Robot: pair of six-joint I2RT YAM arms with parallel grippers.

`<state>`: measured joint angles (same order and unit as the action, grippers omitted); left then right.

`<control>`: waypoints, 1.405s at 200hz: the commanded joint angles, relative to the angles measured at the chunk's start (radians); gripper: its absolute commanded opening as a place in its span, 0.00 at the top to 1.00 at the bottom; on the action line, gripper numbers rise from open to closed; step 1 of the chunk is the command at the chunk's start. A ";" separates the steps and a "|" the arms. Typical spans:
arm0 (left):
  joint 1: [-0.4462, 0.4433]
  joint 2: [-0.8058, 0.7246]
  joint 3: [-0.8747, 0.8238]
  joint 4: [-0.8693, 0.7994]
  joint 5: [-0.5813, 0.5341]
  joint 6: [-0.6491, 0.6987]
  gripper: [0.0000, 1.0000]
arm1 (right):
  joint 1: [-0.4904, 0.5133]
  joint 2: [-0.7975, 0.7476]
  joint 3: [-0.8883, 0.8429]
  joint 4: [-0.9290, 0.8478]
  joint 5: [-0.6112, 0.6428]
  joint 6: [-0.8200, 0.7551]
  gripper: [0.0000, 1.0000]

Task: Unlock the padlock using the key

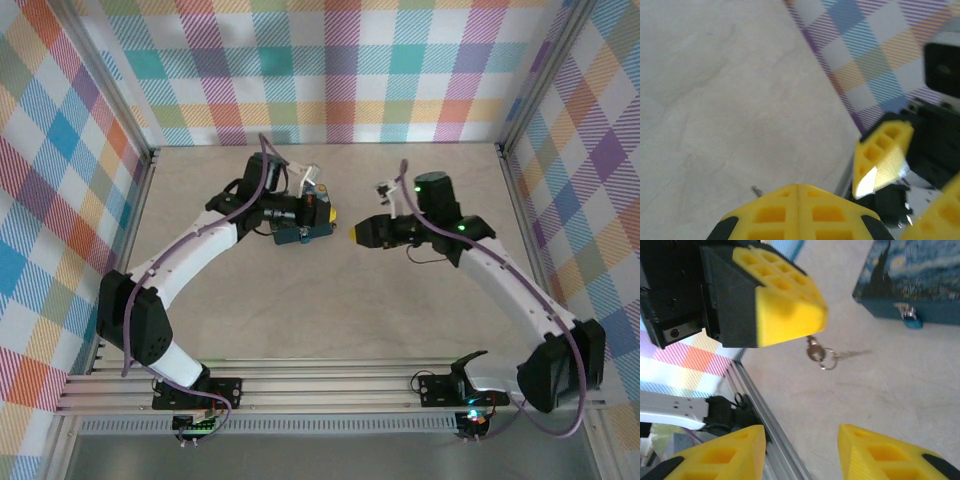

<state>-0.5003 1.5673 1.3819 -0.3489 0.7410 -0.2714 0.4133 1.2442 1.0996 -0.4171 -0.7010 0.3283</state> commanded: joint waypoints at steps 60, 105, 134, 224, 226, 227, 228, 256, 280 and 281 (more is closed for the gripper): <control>0.014 0.020 0.176 -0.163 0.298 0.087 1.00 | -0.025 -0.022 0.030 0.165 -0.230 0.125 0.54; 0.003 0.019 0.194 -0.183 0.323 0.088 1.00 | -0.021 0.025 0.078 0.152 -0.314 0.134 0.55; -0.006 0.023 0.202 -0.186 0.334 0.087 1.00 | -0.013 0.048 0.085 0.133 -0.329 0.126 0.55; -0.019 0.028 0.204 -0.180 0.345 0.066 1.00 | 0.012 0.104 0.092 0.192 -0.359 0.158 0.62; -0.019 0.028 0.204 -0.177 0.347 0.064 1.00 | 0.013 0.104 0.092 0.191 -0.359 0.157 0.63; -0.019 0.028 0.204 -0.177 0.347 0.063 1.00 | 0.014 0.106 0.092 0.192 -0.361 0.158 0.63; -0.019 0.029 0.204 -0.175 0.347 0.062 1.00 | 0.014 0.106 0.092 0.193 -0.361 0.157 0.63; -0.023 0.039 0.212 -0.173 0.354 0.051 1.00 | 0.018 0.116 0.084 0.219 -0.372 0.174 0.91; -0.022 0.042 0.215 -0.183 0.332 0.045 1.00 | 0.018 0.116 0.063 0.266 -0.377 0.197 1.00; -0.021 0.042 0.215 -0.182 0.329 0.044 1.00 | 0.018 0.116 0.062 0.269 -0.378 0.198 1.00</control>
<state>-0.5091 1.6043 1.5620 -0.5247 1.0615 -0.2169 0.4259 1.3544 1.1625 -0.2413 -1.0416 0.5068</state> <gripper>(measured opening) 0.049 0.061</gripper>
